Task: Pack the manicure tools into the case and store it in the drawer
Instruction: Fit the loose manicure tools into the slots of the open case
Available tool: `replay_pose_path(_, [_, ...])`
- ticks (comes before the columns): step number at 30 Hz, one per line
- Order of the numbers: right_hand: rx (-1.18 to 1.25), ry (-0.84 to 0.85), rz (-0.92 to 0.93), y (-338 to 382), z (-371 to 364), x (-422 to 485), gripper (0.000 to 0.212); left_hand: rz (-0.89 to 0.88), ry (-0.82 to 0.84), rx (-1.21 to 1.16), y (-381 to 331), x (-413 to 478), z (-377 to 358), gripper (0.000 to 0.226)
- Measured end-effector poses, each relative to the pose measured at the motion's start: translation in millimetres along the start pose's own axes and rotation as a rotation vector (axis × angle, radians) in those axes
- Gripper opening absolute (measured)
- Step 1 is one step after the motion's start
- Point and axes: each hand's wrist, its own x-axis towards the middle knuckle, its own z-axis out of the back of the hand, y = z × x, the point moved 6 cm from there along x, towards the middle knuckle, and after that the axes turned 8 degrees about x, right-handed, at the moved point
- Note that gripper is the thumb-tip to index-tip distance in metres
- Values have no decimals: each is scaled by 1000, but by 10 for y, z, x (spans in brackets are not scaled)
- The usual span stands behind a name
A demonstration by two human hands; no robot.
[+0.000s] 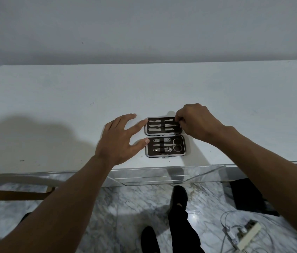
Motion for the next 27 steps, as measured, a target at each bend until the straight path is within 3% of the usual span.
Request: replay_pose_path(27, [22,-14,59,100,-152,137,26,5,10,-4,-2,9,-4,60])
